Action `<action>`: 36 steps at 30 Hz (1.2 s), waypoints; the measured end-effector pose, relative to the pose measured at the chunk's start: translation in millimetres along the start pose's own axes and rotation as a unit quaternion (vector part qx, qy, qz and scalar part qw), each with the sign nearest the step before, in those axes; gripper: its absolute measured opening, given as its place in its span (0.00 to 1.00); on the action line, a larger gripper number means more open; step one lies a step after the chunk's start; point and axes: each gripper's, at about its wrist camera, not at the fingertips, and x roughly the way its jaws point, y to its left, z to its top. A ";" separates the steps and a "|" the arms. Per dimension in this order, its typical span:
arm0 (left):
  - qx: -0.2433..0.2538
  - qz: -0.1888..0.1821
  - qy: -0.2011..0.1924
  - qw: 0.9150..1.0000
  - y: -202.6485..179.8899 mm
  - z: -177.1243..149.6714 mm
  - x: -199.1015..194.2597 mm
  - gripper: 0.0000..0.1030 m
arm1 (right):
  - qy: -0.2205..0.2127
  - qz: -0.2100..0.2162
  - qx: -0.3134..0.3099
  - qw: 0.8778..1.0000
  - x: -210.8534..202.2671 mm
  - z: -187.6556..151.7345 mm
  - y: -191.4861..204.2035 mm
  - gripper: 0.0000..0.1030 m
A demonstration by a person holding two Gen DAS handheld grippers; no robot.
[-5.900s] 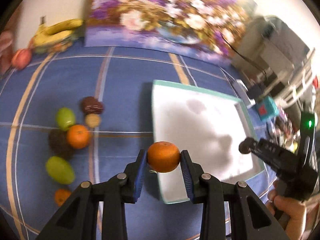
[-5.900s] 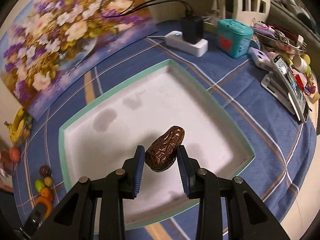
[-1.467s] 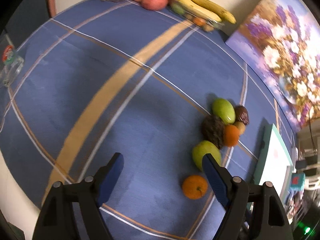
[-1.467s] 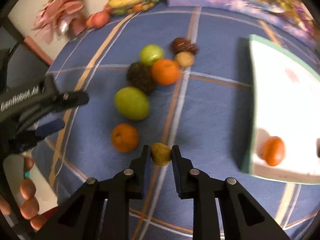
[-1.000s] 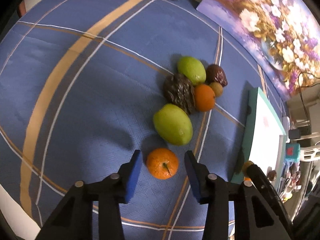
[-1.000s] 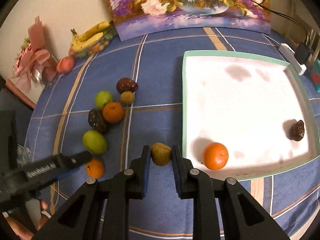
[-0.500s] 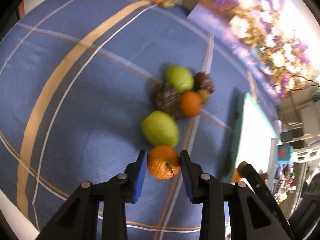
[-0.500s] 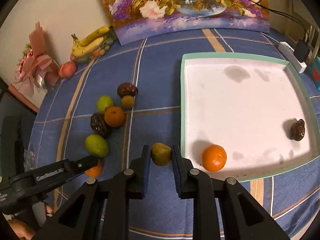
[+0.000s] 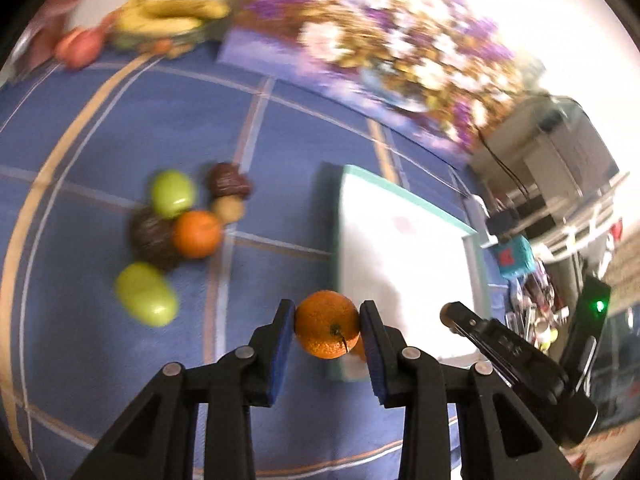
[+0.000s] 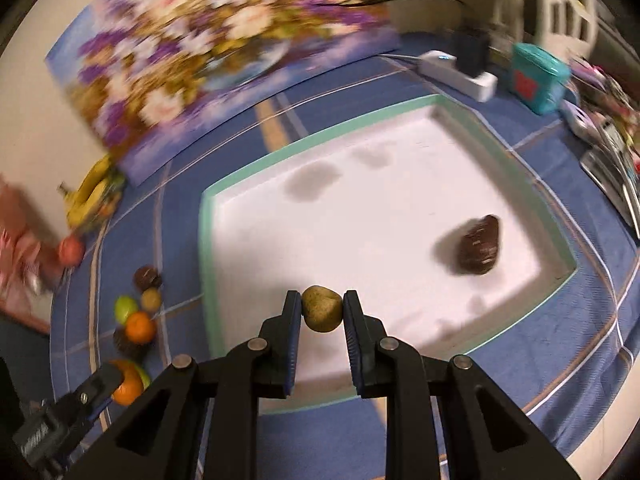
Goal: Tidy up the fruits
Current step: 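Place the orange and kiwi in the white tray and open both tools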
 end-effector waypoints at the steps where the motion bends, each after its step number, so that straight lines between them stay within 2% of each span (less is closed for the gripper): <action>1: 0.011 -0.001 -0.002 1.000 -8.4 1.8 7.3 0.34 | -0.001 -0.004 0.006 1.000 1.5 3.6 -4.6 0.21; 4: 0.035 0.002 0.009 0.999 -25.1 1.5 27.8 0.34 | -0.005 -0.028 0.008 1.000 9.8 16.0 -11.5 0.21; 8: 0.054 0.016 0.028 0.998 -36.1 6.5 53.4 0.34 | -0.008 -0.041 0.015 0.999 19.7 31.8 -20.4 0.21; 13: 0.088 0.029 0.027 0.995 -52.6 17.2 72.7 0.34 | -0.007 -0.052 0.017 0.998 36.7 51.2 -26.7 0.21; 24: 0.090 0.034 0.048 0.994 -58.6 27.3 109.5 0.34 | 0.011 -0.067 0.012 0.998 70.4 64.4 -32.7 0.21; 36: 0.091 0.046 0.059 0.993 -58.9 21.8 117.9 0.35 | 0.010 -0.071 0.002 0.997 70.2 61.9 -31.6 0.21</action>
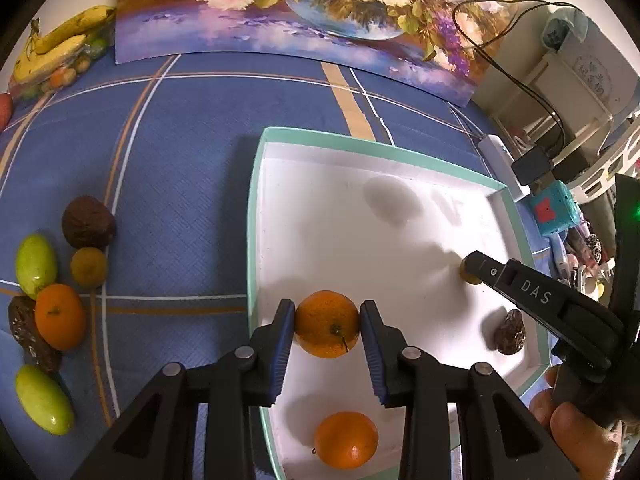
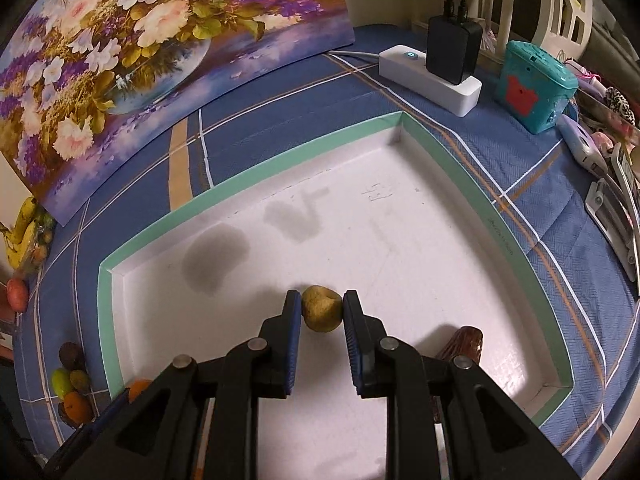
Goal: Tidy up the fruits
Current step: 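Place the orange and kiwi in the white tray and open both tools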
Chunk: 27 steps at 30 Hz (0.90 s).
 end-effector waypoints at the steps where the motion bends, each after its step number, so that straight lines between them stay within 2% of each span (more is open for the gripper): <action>1: -0.001 0.000 0.001 1.000 0.4 0.0 -0.1 0.35 | 0.000 -0.003 -0.002 1.000 0.0 0.0 0.3 0.21; 11: 0.000 0.003 0.005 1.000 -4.1 -0.7 -1.1 0.37 | -0.004 -0.008 -0.006 1.000 0.6 -1.7 2.0 0.22; 17: -0.005 -0.006 -0.002 1.000 -6.0 2.9 -11.3 0.37 | -0.007 -0.012 -0.008 1.000 -3.9 -0.7 1.0 0.29; 25: 0.006 -0.012 -0.036 0.999 -13.1 8.8 -37.9 0.38 | -0.028 -0.005 -0.015 0.999 -21.7 2.9 2.2 0.29; 26: 0.003 -0.008 -0.042 0.999 -11.3 9.9 -40.7 0.41 | -0.029 -0.006 -0.015 0.999 -22.2 3.0 2.1 0.29; 27: -0.003 -0.004 -0.046 0.999 -8.4 10.9 -43.3 0.51 | -0.029 -0.008 -0.015 0.999 -22.2 3.0 1.9 0.31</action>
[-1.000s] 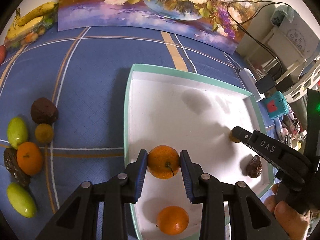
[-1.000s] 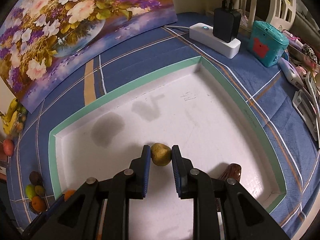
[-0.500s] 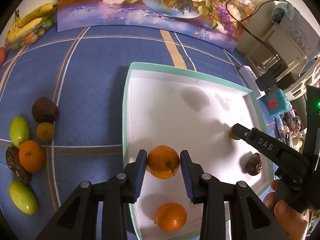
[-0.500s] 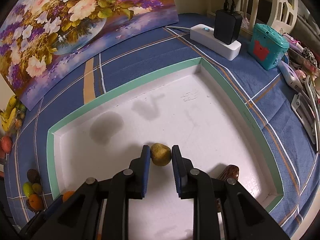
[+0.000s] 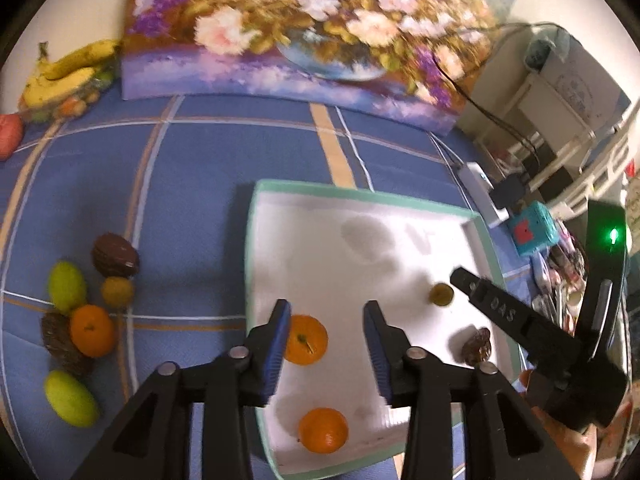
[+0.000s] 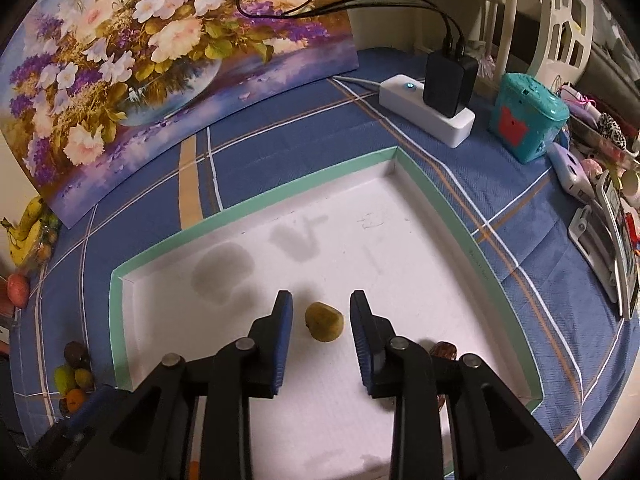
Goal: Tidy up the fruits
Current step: 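Place the orange and kiwi in the white tray and open both tools, then move both tools back toward the remaining fruits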
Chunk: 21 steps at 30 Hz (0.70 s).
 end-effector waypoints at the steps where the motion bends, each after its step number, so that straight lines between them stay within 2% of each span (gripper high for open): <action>1: -0.007 0.005 -0.005 1.000 4.2 2.0 -2.5 0.57 | 0.001 -0.001 0.000 1.000 0.4 -0.3 -0.4 0.35; 2: -0.012 0.010 -0.009 1.000 8.2 3.0 -4.6 0.64 | 0.002 -0.003 -0.001 1.000 1.2 -0.5 -0.5 0.46; 3: -0.018 0.017 -0.014 1.000 12.1 4.3 -5.8 0.66 | 0.002 -0.005 -0.002 1.000 2.2 -1.0 -0.8 0.53; 4: -0.024 0.029 -0.017 0.999 17.1 6.2 -6.3 0.67 | 0.003 -0.006 -0.002 1.000 3.1 -1.6 -0.9 0.55; 6: -0.038 0.053 -0.022 0.998 29.1 7.9 -6.7 0.77 | 0.003 -0.009 -0.006 1.000 4.9 -2.5 -0.7 0.59; 7: -0.045 0.063 -0.023 0.997 33.7 7.3 -5.8 0.80 | 0.002 -0.011 -0.007 1.000 5.4 -3.1 -0.3 0.63; 8: -0.051 0.073 -0.023 0.996 38.2 7.0 -5.2 0.86 | 0.000 -0.013 -0.009 1.000 5.6 -3.6 -0.1 0.73; 9: -0.058 0.083 -0.023 0.995 43.5 7.1 -4.5 0.93 | -0.002 -0.015 -0.011 1.000 5.8 -4.0 0.3 0.78; 11: -0.070 0.099 -0.024 0.992 52.5 6.2 -3.1 0.99 | -0.003 -0.015 -0.015 1.000 6.4 -4.8 1.3 0.79; 14: -0.082 0.115 -0.025 0.990 63.0 4.5 -2.7 1.00 | -0.002 -0.011 -0.018 1.000 9.1 -7.0 1.8 0.90; 21: -0.091 0.159 -0.028 0.983 77.2 2.7 -2.1 1.00 | -0.018 -0.008 -0.026 0.999 9.6 -11.1 2.2 0.91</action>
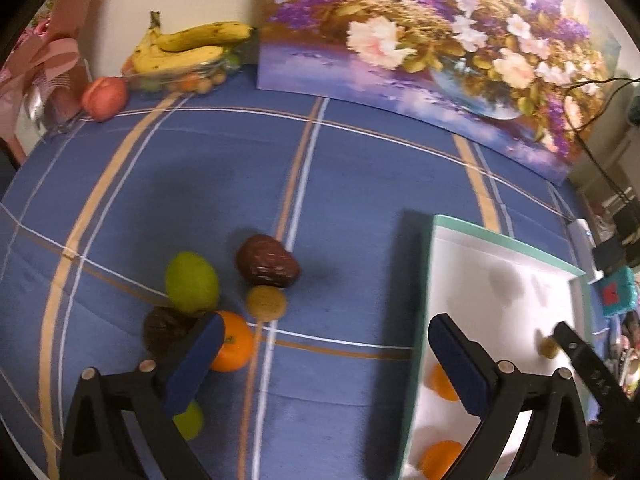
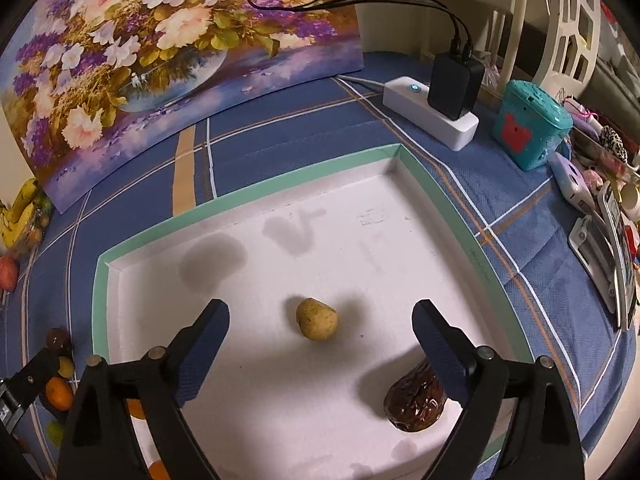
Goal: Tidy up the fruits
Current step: 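Move both tools back toward the remaining fruits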
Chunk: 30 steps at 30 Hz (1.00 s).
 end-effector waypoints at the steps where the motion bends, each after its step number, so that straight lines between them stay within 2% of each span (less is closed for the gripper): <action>1: -0.001 0.003 -0.001 1.000 1.1 0.0 0.3 1.00 | -0.004 0.002 0.001 1.000 -0.5 -0.2 -0.3 0.91; 7: 0.000 0.017 -0.013 1.000 5.3 1.2 -2.4 1.00 | -0.048 0.002 -0.032 0.998 -9.9 -2.2 7.9 0.92; 12: -0.007 0.003 -0.010 1.000 7.2 8.7 -10.4 1.00 | -0.066 0.007 -0.048 0.997 -18.9 -4.1 14.8 0.92; 20: -0.025 0.033 -0.020 0.999 23.3 21.1 -28.8 1.00 | -0.034 0.027 -0.047 0.998 -20.3 -12.3 19.8 0.92; 26: -0.044 0.017 -0.009 0.999 47.4 30.5 -36.4 1.00 | -0.046 0.038 -0.059 0.996 -31.6 -16.4 32.4 0.92; 30: -0.060 0.024 -0.039 0.997 70.8 31.5 -45.1 1.00 | -0.055 0.049 -0.068 0.995 -39.6 -18.7 46.1 0.92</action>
